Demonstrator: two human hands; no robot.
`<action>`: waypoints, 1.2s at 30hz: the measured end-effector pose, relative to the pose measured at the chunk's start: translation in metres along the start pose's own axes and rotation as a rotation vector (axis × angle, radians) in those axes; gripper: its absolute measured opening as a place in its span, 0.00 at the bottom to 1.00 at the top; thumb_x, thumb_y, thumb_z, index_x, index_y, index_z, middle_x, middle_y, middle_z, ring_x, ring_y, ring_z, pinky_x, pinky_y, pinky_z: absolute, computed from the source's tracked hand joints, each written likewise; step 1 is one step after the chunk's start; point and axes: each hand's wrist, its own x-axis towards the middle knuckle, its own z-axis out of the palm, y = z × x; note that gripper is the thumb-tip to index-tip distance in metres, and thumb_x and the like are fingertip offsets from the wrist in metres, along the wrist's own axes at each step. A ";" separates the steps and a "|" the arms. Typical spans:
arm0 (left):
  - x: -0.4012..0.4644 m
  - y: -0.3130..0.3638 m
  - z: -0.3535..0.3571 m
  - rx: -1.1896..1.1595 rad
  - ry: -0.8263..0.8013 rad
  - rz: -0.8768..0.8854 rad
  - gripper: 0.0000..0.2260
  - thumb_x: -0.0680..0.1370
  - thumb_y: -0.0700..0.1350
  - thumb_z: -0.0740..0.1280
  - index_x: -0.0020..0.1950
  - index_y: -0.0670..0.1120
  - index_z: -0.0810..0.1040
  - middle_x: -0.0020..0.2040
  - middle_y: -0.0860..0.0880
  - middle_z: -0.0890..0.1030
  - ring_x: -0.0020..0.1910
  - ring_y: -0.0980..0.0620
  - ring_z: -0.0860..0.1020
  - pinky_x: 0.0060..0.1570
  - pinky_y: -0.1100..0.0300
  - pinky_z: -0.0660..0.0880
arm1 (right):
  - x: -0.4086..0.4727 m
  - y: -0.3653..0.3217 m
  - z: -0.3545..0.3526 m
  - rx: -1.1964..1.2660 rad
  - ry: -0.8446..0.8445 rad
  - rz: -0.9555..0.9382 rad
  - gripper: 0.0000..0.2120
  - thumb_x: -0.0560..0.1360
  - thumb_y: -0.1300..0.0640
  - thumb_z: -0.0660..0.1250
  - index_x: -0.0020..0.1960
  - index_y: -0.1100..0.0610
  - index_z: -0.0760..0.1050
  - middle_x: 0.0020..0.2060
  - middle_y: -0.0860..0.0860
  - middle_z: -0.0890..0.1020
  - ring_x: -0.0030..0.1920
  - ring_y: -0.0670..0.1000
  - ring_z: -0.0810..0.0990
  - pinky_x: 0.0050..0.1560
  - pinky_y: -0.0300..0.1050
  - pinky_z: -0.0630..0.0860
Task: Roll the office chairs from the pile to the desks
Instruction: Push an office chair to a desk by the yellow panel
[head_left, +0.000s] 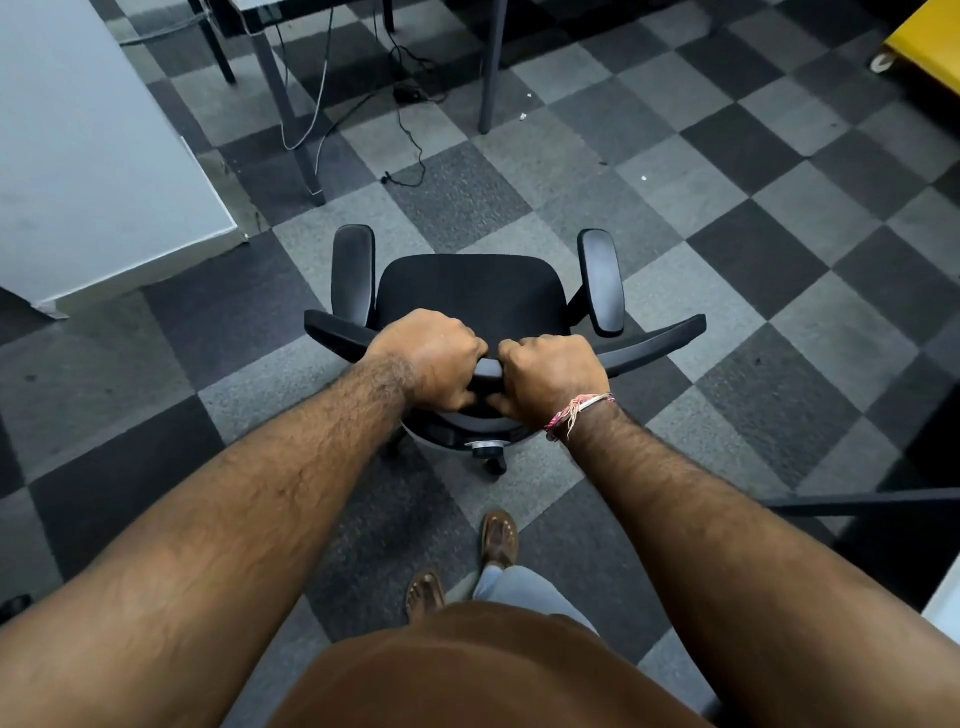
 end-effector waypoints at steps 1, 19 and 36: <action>0.005 -0.001 -0.001 -0.002 0.006 0.006 0.15 0.77 0.64 0.64 0.47 0.53 0.69 0.46 0.55 0.79 0.47 0.50 0.80 0.42 0.54 0.75 | 0.002 0.005 0.001 0.001 0.007 0.004 0.22 0.59 0.37 0.76 0.35 0.54 0.73 0.27 0.50 0.78 0.26 0.55 0.79 0.27 0.40 0.63; 0.198 -0.032 -0.033 -0.032 0.064 0.023 0.13 0.73 0.63 0.67 0.46 0.54 0.75 0.45 0.55 0.82 0.44 0.48 0.81 0.42 0.53 0.77 | 0.077 0.153 0.042 -0.025 0.001 0.258 0.21 0.56 0.38 0.75 0.32 0.53 0.73 0.25 0.49 0.78 0.25 0.55 0.78 0.28 0.39 0.60; 0.460 -0.054 -0.097 0.026 0.029 0.116 0.17 0.72 0.67 0.67 0.46 0.55 0.76 0.42 0.56 0.80 0.39 0.51 0.80 0.42 0.51 0.81 | 0.168 0.370 0.083 -0.025 -0.067 0.411 0.18 0.63 0.39 0.72 0.35 0.53 0.73 0.28 0.49 0.79 0.28 0.54 0.79 0.28 0.41 0.63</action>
